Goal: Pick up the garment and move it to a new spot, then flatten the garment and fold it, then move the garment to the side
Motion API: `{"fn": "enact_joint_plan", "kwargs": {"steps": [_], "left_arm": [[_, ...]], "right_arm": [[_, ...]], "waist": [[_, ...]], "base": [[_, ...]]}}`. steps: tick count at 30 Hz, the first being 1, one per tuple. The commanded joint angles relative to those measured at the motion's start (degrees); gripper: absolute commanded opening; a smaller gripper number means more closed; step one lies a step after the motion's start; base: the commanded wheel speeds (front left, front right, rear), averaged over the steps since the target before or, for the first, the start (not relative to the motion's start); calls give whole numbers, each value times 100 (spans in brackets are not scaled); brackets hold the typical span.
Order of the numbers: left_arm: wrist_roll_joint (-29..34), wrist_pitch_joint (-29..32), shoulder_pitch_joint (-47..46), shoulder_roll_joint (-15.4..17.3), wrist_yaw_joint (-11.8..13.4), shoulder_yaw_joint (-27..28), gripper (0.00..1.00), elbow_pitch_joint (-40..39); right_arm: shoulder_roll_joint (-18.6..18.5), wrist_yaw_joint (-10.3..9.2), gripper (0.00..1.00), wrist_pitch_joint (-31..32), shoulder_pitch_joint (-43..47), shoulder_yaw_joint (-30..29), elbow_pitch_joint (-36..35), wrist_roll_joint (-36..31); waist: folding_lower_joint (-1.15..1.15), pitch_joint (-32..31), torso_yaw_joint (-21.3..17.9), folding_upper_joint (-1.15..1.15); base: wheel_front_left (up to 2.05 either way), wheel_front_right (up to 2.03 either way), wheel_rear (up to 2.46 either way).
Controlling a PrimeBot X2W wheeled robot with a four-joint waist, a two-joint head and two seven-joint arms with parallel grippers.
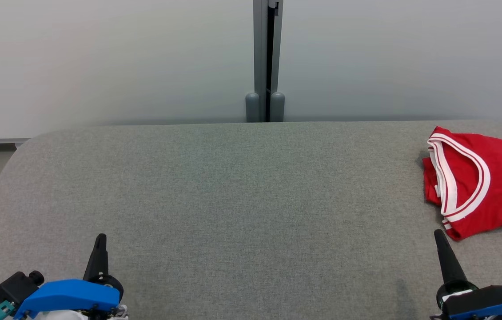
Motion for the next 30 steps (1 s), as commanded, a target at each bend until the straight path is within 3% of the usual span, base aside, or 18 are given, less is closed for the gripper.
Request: {"fn": "enact_joint_plan", "kwargs": {"steps": [1,30], "left_arm": [[-138,37,-180,-6,-50,90,0,-71],[-1548,467,-338,-273,-308,573,0,-76]], "right_arm": [[-55,3,0,35,-151,-20,-22,183],[-52,4,0,283,-503,-72,285,1832]], "waist": [[0,2,-4,-1],[0,48,-83,-1]], "base": [[0,0,0],[0,0,0]]}}
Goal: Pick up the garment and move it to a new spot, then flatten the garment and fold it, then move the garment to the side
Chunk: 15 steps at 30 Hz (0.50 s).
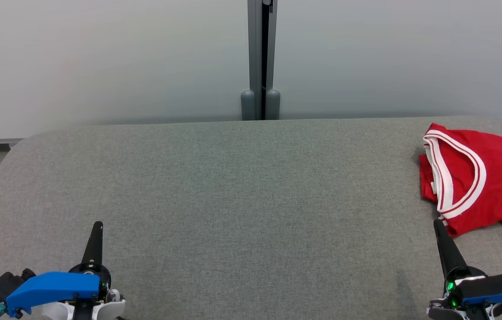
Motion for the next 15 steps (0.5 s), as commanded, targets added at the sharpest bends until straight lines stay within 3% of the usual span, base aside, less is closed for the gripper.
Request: {"fn": "enact_joint_plan", "kwargs": {"steps": [1,15], "left_arm": [[-128,49,-131,-1,-56,79,0,-50],[-687,220,-184,-115,-151,271,0,-52]], "right_arm": [[-42,4,0,32,-145,-18,5,180],[-35,4,0,150,-280,-45,130,835]], "waist": [[0,2,-5,0],[0,25,-43,0]], "base": [[0,0,0],[0,0,0]]}}
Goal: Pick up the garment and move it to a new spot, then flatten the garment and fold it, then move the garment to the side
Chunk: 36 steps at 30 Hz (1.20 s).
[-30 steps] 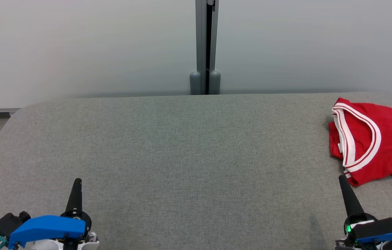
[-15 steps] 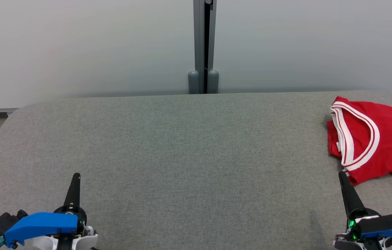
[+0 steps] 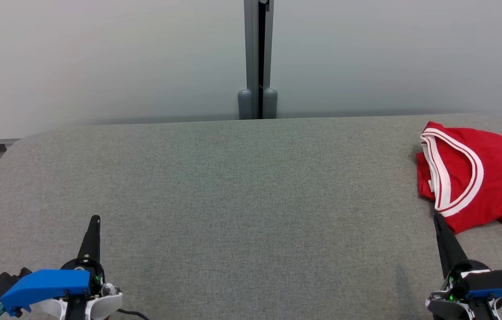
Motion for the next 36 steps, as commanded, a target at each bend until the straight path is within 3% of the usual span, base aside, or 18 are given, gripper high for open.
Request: {"fn": "enact_joint_plan", "kwargs": {"steps": [1,24,36], "left_arm": [[-120,44,-93,-20,-50,74,0,-44],[-915,282,-181,-176,-210,336,0,-43],[-903,284,-173,-177,-194,335,0,-41]], "right_arm": [[-34,4,0,45,-139,-20,17,177],[-19,4,0,202,-322,-59,197,1079],[-7,4,0,204,-326,-71,191,1055]], "waist": [[0,3,-5,0],[0,39,-68,0],[0,40,-69,0]], "base": [[0,0,0],[0,0,0],[0,0,0]]}}
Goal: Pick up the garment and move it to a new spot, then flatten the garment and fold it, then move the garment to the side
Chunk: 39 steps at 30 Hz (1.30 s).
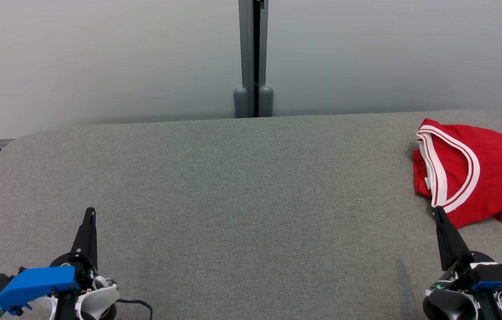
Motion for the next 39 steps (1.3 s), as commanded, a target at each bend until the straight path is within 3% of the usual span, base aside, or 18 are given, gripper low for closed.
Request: {"fn": "enact_joint_plan", "kwargs": {"steps": [1,39], "left_arm": [[-17,26,-54,-14,-27,19,0,-20],[-15,28,-54,-14,-26,20,0,-22]], "right_arm": [[-10,4,0,13,-88,-14,8,17],[17,4,0,36,-92,-46,10,-18]], "waist": [[1,0,1,0],[1,0,1,0]], "base": [[0,0,0],[0,0,0]]}}
